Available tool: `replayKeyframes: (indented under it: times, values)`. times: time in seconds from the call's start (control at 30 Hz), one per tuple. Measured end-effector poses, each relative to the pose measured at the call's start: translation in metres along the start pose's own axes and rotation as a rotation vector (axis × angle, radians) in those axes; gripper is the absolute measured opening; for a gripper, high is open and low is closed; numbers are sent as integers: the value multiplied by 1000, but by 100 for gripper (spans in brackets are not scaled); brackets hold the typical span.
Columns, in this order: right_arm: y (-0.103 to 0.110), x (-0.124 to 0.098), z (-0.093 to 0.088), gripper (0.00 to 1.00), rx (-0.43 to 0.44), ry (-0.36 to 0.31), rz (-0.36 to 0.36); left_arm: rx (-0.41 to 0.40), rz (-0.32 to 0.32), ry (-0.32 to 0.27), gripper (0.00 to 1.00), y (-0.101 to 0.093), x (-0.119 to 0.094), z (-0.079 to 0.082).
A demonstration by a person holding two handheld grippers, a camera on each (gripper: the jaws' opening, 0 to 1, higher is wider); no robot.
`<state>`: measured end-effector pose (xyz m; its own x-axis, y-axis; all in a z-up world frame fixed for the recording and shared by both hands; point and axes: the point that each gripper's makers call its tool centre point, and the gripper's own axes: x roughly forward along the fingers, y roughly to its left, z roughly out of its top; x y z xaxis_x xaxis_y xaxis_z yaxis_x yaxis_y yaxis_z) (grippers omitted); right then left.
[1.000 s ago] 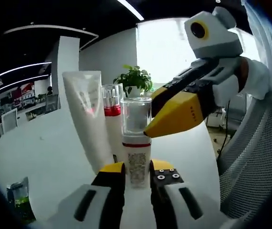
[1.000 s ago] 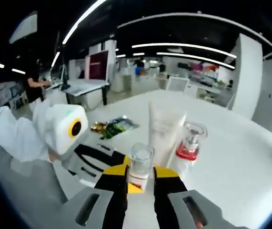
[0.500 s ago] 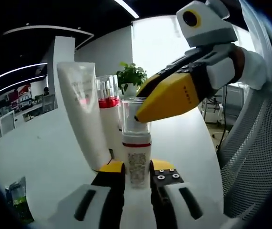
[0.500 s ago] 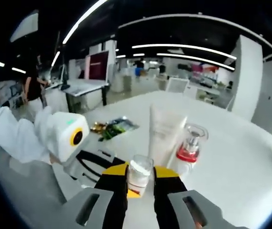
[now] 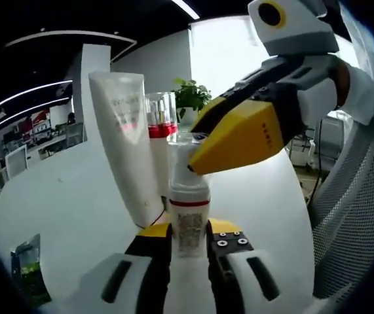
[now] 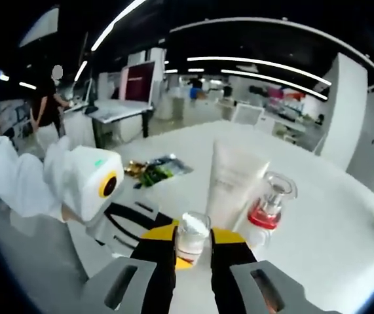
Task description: Arrange the skincare products in the storage area until every visible bottle or jar stands upright without overlapping.
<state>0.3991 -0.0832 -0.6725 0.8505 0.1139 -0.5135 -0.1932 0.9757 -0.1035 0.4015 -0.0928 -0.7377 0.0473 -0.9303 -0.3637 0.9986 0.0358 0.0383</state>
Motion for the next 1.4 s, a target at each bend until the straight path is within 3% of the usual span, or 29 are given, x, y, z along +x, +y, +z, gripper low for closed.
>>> replayKeyframes:
  times: [0.67,1.23,1.3,1.33,1.37,1.4]
  values:
    - [-3,3,-6,11,-10,18,-16,-3,81,66,18,16,-2,-6]
    - [3,4,-5,12,10,22,9,-31,2,67,16,4,-1,-4]
    - [-2,4,-13,12,-33,54,-15,-31,-9,75,14,3,-1,-5]
    - [-2,4,-13,12,-27,51,-13,-31,-8,76,12,3,-2,-5]
    - [-3,3,-13,12,-13,49,-8,-27,-4,83,2,4,-2,-6]
    - [-1,3,-13,12,21,44,1,-37,-10,102,1,1,-5,-12]
